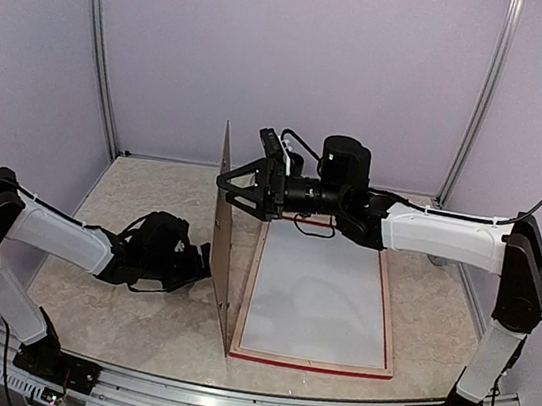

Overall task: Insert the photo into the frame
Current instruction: Turn over the backboard.

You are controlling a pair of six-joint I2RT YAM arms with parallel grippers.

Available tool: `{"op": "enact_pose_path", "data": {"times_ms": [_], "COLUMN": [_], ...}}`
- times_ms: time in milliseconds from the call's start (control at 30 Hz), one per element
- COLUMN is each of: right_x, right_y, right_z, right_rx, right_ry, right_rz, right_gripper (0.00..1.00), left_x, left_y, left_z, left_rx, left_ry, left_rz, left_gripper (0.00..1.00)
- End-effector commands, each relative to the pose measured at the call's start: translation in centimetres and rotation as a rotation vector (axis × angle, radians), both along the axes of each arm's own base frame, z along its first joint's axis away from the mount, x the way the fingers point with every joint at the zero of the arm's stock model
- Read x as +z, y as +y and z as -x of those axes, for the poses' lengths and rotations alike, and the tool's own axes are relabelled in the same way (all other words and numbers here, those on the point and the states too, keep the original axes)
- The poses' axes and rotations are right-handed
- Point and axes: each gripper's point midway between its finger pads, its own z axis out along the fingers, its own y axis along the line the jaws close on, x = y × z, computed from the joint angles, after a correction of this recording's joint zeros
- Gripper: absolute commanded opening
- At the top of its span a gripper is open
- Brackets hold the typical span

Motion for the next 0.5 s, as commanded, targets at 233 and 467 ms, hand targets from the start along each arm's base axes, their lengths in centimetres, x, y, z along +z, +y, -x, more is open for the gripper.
{"op": "enact_pose_path", "data": {"times_ms": [233,467], "right_x": [-2.2,-2.4], "right_y": [0.3,0.3], "right_z": [0.5,0.4], "right_rx": [-0.002,-0.007], "right_ry": [0.018,0.015], "right_rz": [0.04,0.043], "right_gripper": [0.99,0.99], "left_x": [6.0,13.7], "left_y": [1.9,3.7], "left_z": [-3.1,-3.8], "left_rx": [0.038,0.062], "left_ry": [-0.125,-0.276], "left_rz": [-0.009,0.066], "left_gripper": [0.99,0.99]}}
